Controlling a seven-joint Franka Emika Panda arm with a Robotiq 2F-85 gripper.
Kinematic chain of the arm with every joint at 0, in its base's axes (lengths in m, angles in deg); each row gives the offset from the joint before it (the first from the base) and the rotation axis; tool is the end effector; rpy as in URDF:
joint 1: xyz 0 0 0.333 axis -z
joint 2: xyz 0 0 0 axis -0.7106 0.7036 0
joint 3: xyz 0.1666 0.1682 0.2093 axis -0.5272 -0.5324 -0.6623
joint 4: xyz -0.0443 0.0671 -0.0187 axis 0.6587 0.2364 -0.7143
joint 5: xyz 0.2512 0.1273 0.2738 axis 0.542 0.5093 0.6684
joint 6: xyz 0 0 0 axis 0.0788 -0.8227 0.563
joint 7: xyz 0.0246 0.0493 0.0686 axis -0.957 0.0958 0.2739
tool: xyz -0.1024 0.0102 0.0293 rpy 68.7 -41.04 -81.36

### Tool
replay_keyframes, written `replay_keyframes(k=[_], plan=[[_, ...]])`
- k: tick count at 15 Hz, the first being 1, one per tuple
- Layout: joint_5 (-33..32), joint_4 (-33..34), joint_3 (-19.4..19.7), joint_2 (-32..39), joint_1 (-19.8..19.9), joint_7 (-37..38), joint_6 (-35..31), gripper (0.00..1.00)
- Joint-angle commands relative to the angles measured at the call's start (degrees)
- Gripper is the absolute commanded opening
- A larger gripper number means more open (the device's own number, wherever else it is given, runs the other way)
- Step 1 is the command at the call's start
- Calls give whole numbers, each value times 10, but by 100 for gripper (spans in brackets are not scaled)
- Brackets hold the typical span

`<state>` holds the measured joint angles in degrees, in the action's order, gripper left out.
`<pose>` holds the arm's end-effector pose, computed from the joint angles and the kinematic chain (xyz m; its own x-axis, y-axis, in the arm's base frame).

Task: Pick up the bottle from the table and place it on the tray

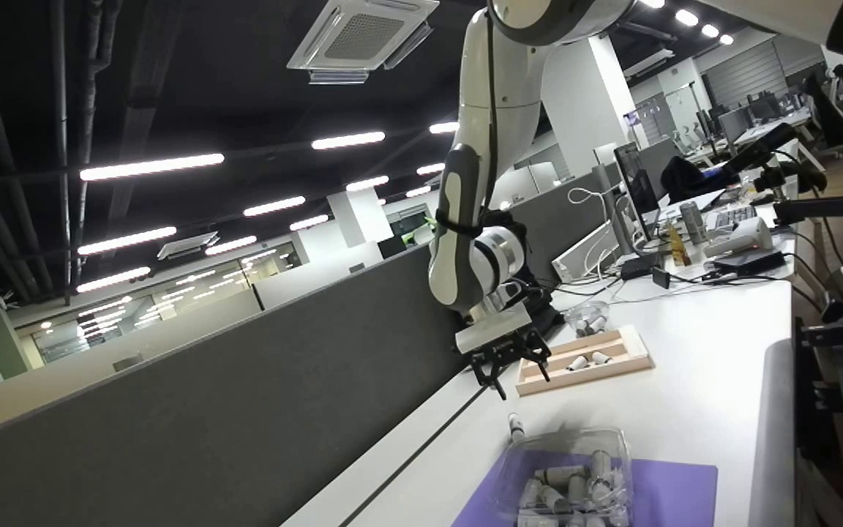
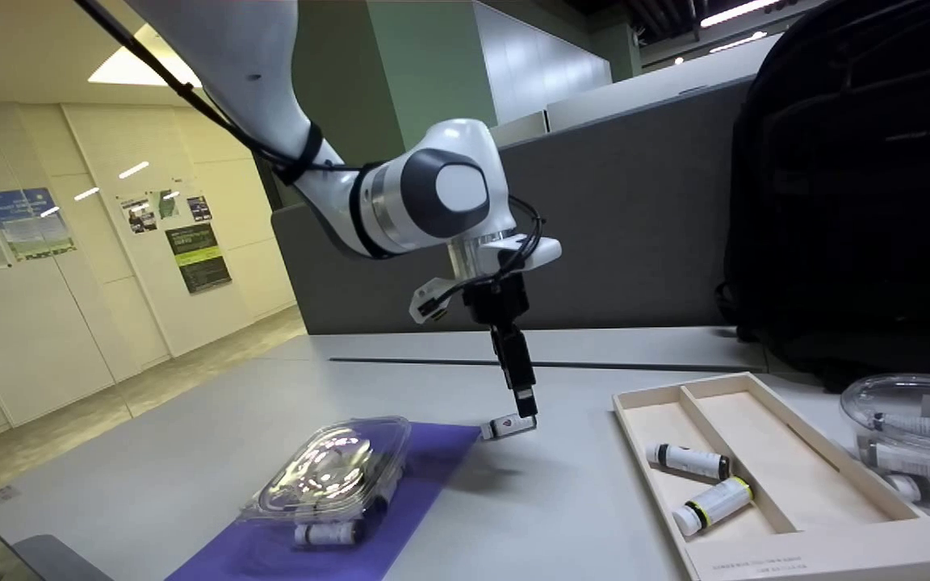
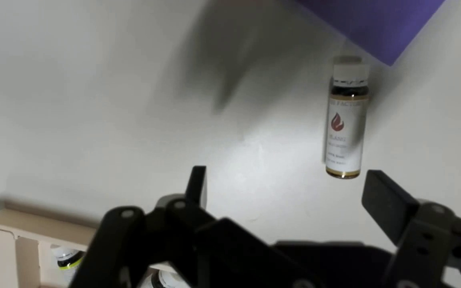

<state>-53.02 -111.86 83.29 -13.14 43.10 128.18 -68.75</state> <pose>0.6114 -0.0905 0.1665 0.5673 -0.8233 0.0156 -0.8213 -0.5644 0.0832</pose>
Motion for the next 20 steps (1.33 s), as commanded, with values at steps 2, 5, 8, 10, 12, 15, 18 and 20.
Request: replay_keyframes(k=[2,5,8,10,12,15,18,20], plan=[[-56,14,39,33,-44,31,-44,100],[-65,15,48,47,-60,30,-67,100],[-63,15,54,60,-73,32,-105,100],[-55,15,56,68,-80,32,-136,100],[-40,15,51,74,-81,31,-161,100],[-13,4,34,74,-79,24,-181,100],[15,-3,22,72,-76,18,-191,75],[31,-3,15,73,-72,16,-190,60]])
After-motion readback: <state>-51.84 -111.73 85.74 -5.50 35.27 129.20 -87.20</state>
